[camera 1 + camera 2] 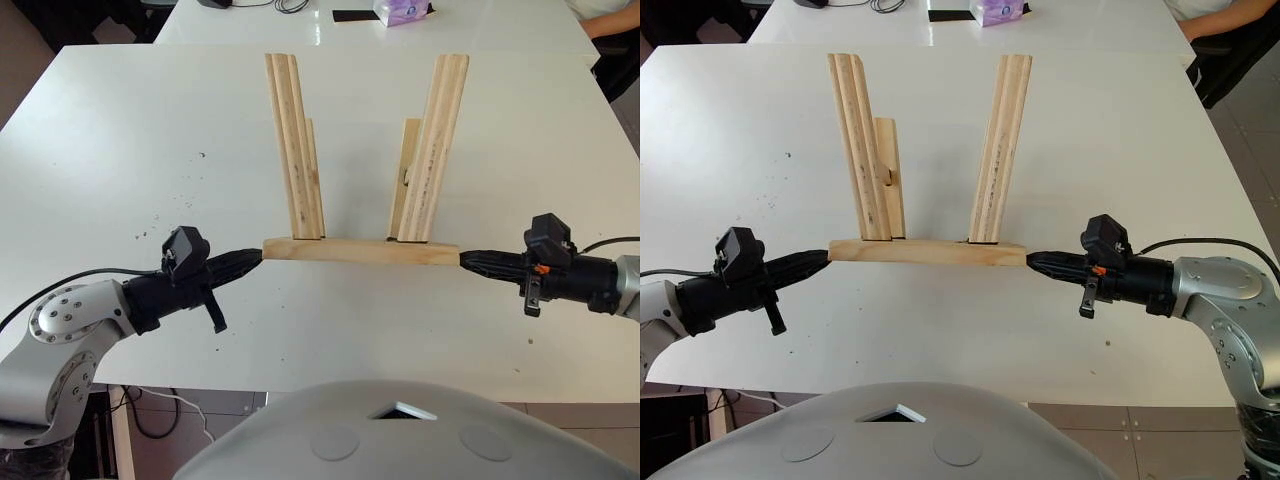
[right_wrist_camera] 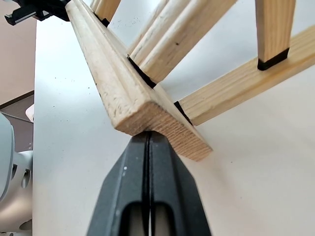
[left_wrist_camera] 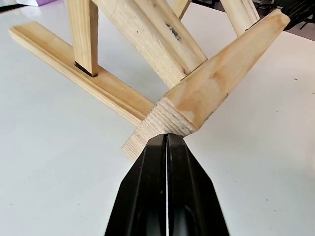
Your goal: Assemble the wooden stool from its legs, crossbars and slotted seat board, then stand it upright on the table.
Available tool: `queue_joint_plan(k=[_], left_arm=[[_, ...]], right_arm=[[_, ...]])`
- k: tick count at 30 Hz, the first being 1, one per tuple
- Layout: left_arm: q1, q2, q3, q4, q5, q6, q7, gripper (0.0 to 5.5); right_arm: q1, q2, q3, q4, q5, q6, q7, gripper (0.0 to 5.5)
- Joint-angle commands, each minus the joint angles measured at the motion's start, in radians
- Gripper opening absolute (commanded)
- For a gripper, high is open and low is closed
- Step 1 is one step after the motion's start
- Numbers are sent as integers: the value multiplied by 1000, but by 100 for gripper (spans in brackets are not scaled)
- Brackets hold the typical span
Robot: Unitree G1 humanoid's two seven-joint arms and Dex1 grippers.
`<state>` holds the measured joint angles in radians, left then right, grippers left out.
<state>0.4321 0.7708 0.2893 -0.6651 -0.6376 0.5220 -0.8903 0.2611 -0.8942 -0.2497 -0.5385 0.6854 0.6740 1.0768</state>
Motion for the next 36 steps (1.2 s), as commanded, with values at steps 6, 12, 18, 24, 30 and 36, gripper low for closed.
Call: queue_joint_plan(k=[6, 12, 18, 24, 30, 36], left_arm=[[-135, -89, -173, 3, 3, -49, -22, 2], [-106, -102, -152, -65, -57, -23, -3, 2], [-56, -100, -94, -153, -152, 15, 40, 2], [-53, -107, -143, -45, -25, -29, 45, 2], [-55, -92, -63, -3, -48, -40, 41, 2], [-45, -34, 53, 156, 7, -84, -9, 2]], right_arm=[[-130, 40, 97, 7, 56, -35, 71, 0], [-149, 19, 67, -16, 89, -8, 85, 0], [-157, 10, 36, -30, 115, 20, 79, 0], [-126, 24, 69, -13, 67, 11, 80, 0], [-126, 4, 28, 76, -9, -46, 71, 0], [-102, -27, 28, 215, -105, -144, 98, 0]])
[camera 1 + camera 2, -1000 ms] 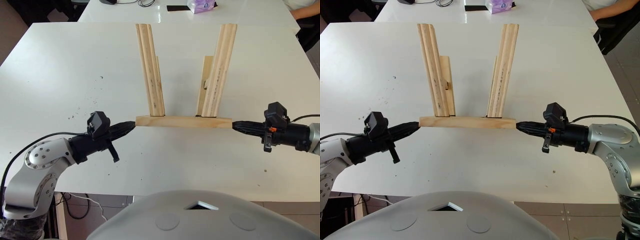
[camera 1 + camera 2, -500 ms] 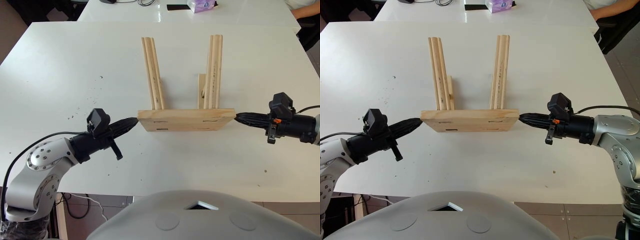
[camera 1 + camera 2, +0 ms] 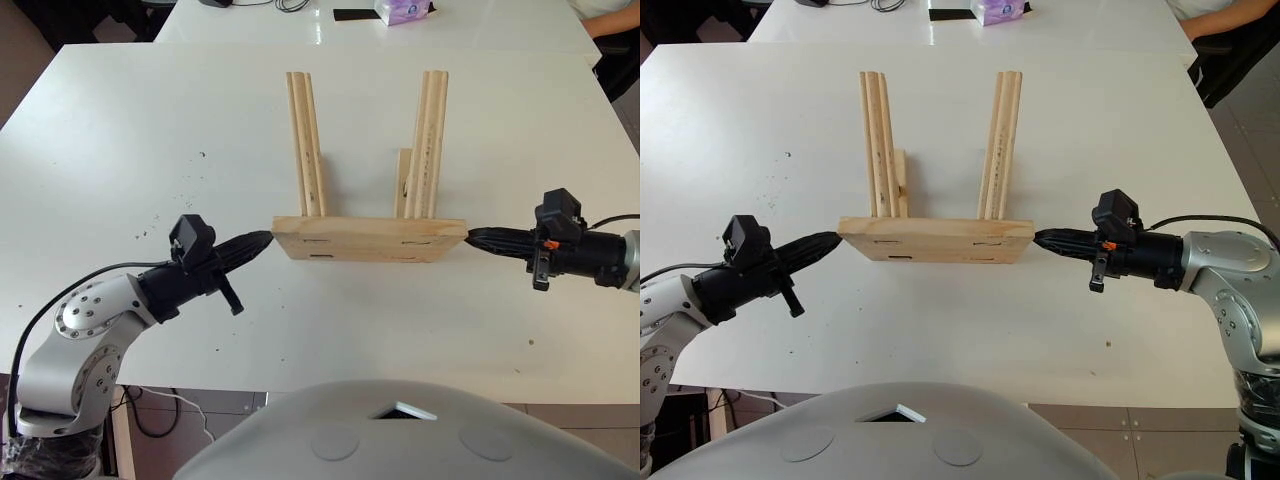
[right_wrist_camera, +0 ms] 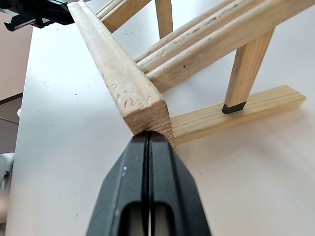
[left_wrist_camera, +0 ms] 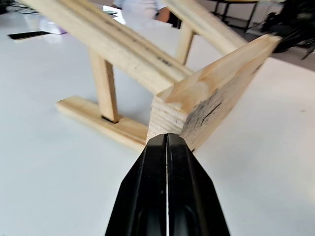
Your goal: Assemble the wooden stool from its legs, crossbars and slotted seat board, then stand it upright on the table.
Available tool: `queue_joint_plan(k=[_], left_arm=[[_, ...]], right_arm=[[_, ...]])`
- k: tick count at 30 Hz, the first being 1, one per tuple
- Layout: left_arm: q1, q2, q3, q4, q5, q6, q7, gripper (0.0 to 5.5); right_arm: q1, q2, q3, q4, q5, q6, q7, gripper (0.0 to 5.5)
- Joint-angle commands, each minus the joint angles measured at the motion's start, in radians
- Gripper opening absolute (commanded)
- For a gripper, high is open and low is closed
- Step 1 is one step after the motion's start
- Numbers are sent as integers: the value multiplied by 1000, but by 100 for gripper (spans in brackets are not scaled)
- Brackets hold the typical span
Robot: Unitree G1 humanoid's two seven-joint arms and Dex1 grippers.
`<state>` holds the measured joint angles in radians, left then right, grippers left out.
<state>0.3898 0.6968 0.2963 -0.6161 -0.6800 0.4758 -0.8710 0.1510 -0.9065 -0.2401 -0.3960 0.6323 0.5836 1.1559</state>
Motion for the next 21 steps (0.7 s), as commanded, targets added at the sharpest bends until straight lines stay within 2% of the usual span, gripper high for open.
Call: queue_joint_plan(k=[1, 3, 5, 11, 21], left_arm=[[2, 65, 15, 193, 136, -96, -41, 2], [0, 80, -46, 339, 254, -188, -58, 2], [-17, 61, -88, 410, 305, -242, -63, 32], [-82, 33, -272, 491, 439, -365, -107, 125], [-209, 38, -336, 499, 436, -405, -177, 259]], right_arm=[[14, -13, 53, 132, -116, -118, 21, 0], [19, 3, 117, 226, -224, -237, 16, 0], [4, 27, 159, 268, -269, -287, 6, 0], [-118, 75, 281, 360, -356, -382, 30, 87], [-197, 58, 328, 373, -333, -383, 150, 218]])
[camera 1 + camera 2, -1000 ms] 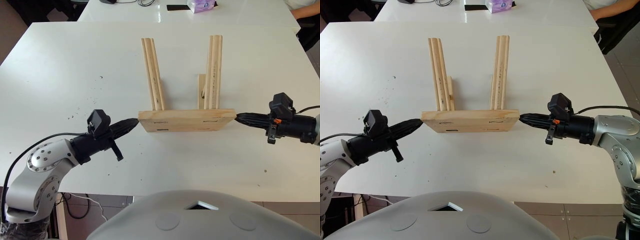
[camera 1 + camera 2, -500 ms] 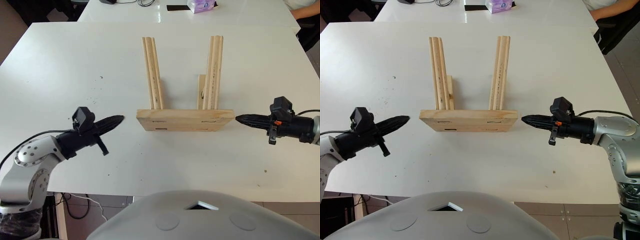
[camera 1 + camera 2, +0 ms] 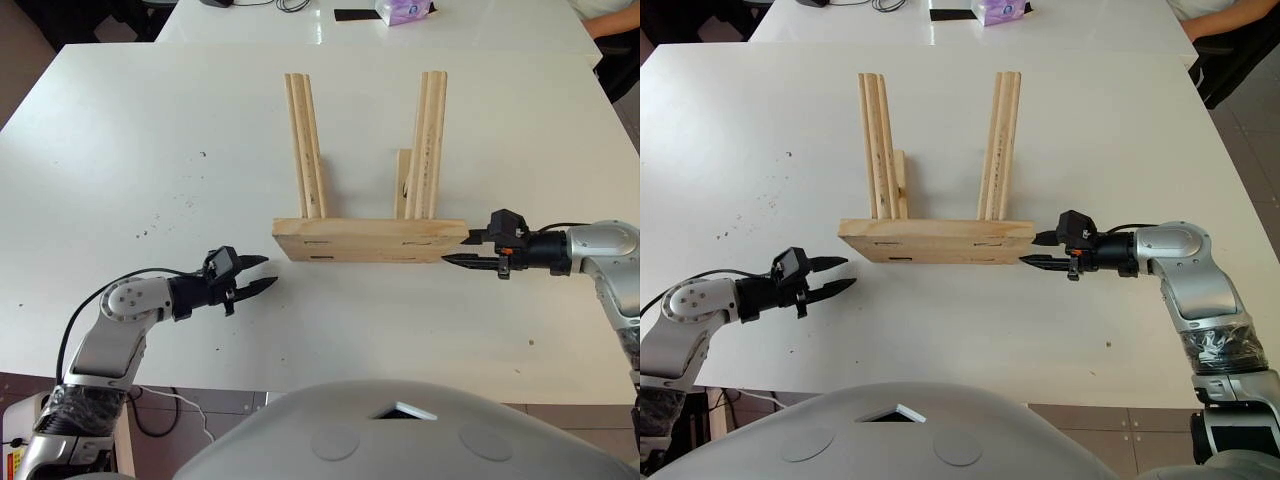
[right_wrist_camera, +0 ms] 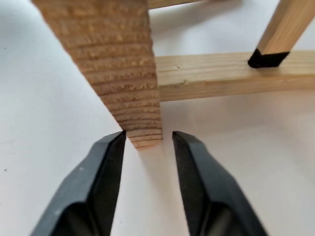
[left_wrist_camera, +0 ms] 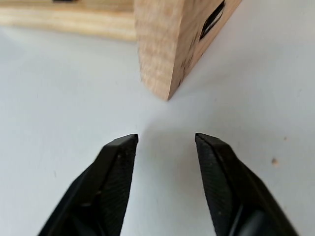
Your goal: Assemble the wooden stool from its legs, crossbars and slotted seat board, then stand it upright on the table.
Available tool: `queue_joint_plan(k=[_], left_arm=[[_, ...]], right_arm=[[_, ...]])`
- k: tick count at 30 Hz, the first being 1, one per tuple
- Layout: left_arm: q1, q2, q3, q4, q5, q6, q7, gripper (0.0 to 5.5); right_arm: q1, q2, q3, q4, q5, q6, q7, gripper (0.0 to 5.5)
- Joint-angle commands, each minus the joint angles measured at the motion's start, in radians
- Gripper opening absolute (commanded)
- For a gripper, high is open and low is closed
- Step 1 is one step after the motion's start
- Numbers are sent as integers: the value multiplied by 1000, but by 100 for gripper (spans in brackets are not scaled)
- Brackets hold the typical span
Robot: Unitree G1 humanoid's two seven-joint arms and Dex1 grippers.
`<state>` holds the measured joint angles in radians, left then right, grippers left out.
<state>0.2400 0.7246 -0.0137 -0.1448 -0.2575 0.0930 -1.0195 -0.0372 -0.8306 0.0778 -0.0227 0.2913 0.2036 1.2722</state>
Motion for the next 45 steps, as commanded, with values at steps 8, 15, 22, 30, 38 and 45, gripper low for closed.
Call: queue_joint_plan(k=[8, 15, 22, 30, 38, 45], left_arm=[[-166, 1, -90, 115, 77, -113, -60, 305], [-288, -48, -166, 221, 108, -168, -103, 305], [-343, -73, -186, 281, 109, -210, -119, 309], [-324, -58, -185, 274, 84, -240, -186, 185], [-338, -78, -148, 208, -32, -92, -214, 146], [-190, -1, -47, -139, -438, 412, -245, 145]], right_arm=[[-42, 10, 34, 24, -15, -13, 33, 262], [-83, 66, 91, 66, -42, -35, 22, 262], [-144, 113, 143, 134, -66, -65, 41, 243], [-180, 112, 144, 197, -69, -81, 77, 149], [-150, 114, 125, 149, -30, -34, 84, 149], [-70, 22, -59, -250, 473, 615, 58, 149]])
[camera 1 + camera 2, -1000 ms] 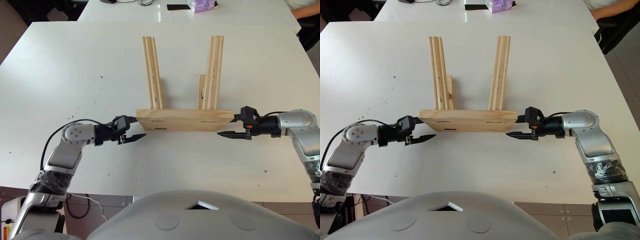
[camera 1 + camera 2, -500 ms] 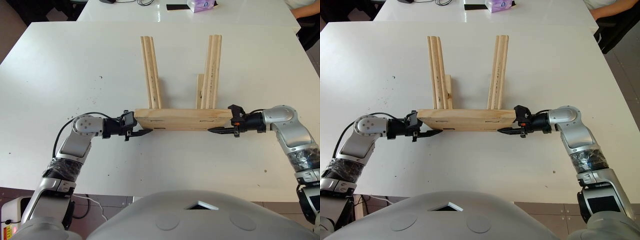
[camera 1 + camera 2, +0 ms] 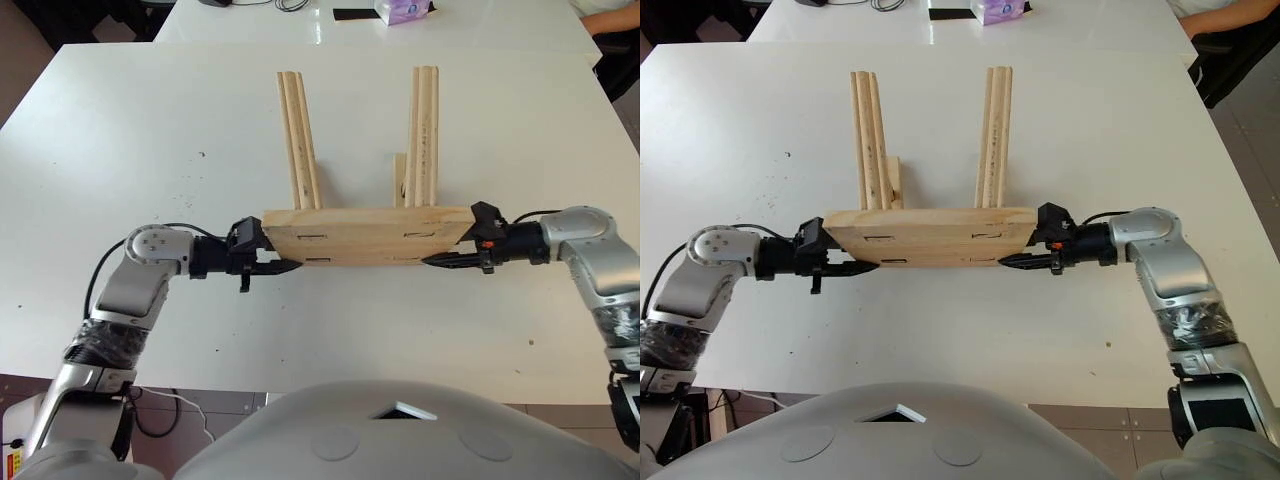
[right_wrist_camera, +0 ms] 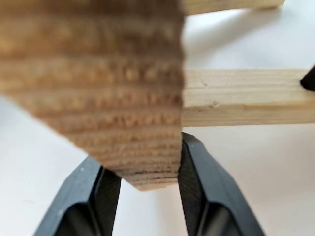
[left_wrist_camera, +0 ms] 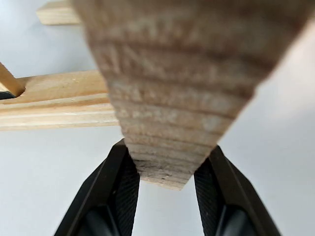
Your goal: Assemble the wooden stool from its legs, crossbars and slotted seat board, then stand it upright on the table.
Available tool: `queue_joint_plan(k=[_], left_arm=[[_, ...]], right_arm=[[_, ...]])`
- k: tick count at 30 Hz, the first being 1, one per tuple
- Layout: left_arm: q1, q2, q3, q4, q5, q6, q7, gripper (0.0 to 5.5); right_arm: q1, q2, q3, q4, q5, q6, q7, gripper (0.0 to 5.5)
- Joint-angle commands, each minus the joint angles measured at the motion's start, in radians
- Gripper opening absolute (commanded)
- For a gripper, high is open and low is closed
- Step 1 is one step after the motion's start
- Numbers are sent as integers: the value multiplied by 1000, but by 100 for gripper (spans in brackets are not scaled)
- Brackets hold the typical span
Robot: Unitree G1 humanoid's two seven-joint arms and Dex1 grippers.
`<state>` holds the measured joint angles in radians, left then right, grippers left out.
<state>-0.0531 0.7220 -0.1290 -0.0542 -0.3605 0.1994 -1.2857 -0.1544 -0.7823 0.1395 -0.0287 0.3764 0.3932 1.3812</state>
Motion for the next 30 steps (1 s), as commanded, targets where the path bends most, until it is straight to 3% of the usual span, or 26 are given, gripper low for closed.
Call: queue_joint_plan(k=[1, 4, 7, 9, 15, 22, 30], left_arm=[[155, 15, 85, -292, -404, 359, 30, 145], [284, 3, 142, -485, -744, 466, 213, 145], [351, -12, 135, -639, -1153, 375, 512, 145], [380, -53, 100, -731, -1314, 232, 691, 145], [382, -139, 48, -896, -1515, -33, 989, 145], [235, -269, 36, -922, -1610, -197, 1294, 145], [104, -413, 49, -868, -1590, -263, 1562, 131]], right_arm=[[50, -32, -156, -285, 482, 513, -75, 149], [78, -75, -239, -365, 873, 662, -234, 149], [155, -230, -218, -422, 1411, 513, -503, 150], [170, -241, -199, -446, 1570, 428, -597, 150], [171, -22, -187, -552, 1596, 262, -768, 150], [32, 447, -45, -831, 1596, -233, -1455, 150], [-32, 652, -117, -852, 1596, -345, -1803, 143]])
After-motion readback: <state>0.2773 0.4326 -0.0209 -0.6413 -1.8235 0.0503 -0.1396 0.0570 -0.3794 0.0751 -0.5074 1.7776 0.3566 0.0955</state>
